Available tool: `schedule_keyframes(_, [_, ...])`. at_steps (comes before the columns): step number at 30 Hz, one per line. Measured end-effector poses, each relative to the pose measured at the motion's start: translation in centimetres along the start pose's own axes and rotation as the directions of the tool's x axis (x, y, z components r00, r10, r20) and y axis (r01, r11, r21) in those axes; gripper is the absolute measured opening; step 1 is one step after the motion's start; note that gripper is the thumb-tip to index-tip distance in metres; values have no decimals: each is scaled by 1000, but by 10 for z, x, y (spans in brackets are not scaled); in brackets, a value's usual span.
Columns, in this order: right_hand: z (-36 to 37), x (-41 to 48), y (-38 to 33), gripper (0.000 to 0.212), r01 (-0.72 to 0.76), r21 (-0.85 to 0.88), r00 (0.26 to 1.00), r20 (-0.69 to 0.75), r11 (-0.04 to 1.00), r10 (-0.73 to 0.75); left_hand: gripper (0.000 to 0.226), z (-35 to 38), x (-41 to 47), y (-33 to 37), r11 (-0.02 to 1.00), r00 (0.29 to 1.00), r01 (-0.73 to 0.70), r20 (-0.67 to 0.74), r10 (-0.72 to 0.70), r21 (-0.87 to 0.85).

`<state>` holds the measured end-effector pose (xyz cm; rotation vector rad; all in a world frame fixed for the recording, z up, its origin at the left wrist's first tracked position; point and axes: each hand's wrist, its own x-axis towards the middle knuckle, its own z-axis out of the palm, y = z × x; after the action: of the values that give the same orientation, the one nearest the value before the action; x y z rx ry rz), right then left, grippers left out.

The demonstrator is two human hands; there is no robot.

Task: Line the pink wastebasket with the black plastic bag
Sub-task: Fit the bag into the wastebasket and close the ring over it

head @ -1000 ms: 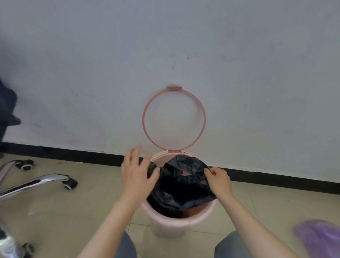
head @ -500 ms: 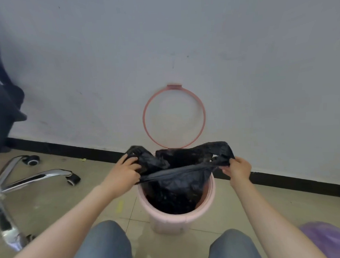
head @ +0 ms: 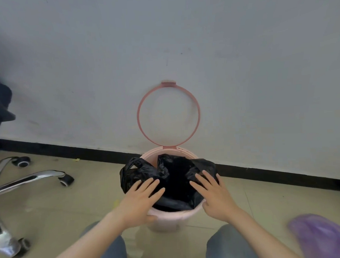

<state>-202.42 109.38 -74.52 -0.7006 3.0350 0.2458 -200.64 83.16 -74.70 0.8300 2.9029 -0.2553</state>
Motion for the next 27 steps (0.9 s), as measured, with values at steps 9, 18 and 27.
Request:
schedule_keyframes(9, [34, -1, 13, 62, -5, -120, 1000, -9, 993, 4, 21, 36, 6, 3, 996, 996, -46, -77, 41, -72])
schedule_keyframes(18, [48, -14, 6, 76, -5, -23, 923, -385, 1000, -4, 20, 48, -23, -14, 934, 914, -85, -401, -66, -348])
schedule_keyframes(27, [44, -15, -19, 77, 190, -26, 844, -507, 981, -177, 38, 49, -35, -8, 728, 885, -22, -353, -305, -686])
